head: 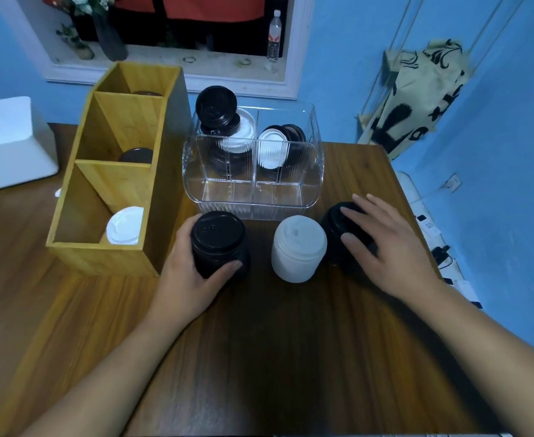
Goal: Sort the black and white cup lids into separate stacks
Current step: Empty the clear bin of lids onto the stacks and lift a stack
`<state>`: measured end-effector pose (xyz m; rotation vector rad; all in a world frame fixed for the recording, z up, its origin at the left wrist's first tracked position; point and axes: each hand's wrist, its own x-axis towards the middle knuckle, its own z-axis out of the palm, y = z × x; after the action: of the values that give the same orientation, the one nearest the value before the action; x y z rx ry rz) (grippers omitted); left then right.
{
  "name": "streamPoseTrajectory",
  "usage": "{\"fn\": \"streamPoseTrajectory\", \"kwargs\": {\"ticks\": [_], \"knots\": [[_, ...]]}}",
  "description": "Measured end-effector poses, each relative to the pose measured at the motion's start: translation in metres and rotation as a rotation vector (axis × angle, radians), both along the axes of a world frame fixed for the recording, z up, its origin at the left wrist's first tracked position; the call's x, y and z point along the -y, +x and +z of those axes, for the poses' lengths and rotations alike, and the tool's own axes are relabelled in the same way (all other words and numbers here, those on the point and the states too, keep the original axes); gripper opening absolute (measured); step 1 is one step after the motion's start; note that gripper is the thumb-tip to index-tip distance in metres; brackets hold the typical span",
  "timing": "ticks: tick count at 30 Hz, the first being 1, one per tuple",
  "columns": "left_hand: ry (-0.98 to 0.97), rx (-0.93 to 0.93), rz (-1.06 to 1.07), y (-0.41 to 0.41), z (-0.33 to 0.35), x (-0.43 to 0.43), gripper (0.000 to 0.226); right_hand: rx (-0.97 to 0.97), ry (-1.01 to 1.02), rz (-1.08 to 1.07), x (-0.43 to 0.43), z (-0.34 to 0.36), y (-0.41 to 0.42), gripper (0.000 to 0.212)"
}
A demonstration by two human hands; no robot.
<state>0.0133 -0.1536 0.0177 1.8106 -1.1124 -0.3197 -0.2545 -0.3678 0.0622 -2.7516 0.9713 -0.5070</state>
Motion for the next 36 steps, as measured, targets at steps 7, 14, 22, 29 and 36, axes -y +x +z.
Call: {"fn": "streamPoseTrajectory", "kwargs": {"ticks": [7, 14, 22, 29, 36], "knots": [[0.008, 0.0, 0.004, 0.0, 0.003, 0.0, 0.09, 0.183, 0.028, -0.011, 0.043, 0.058, 0.069, 0.038], [0.029, -0.003, 0.003, 0.0, 0.005, 0.0, 0.088, -0.089, 0.023, 0.03, 0.101, 0.084, 0.186, 0.034], [0.074, -0.068, 0.009, 0.003, 0.002, -0.001, 0.102, -0.591, 0.005, -0.022, 0.125, 0.087, 0.259, 0.044], [0.077, -0.097, -0.012, 0.005, 0.001, -0.001, 0.1, -0.695, 0.043, -0.027, 0.135, 0.08, 0.276, 0.037], [0.11, -0.108, -0.018, 0.005, -0.001, -0.002, 0.1, -0.543, 0.124, -0.067, 0.136, 0.076, 0.27, 0.038]]}}
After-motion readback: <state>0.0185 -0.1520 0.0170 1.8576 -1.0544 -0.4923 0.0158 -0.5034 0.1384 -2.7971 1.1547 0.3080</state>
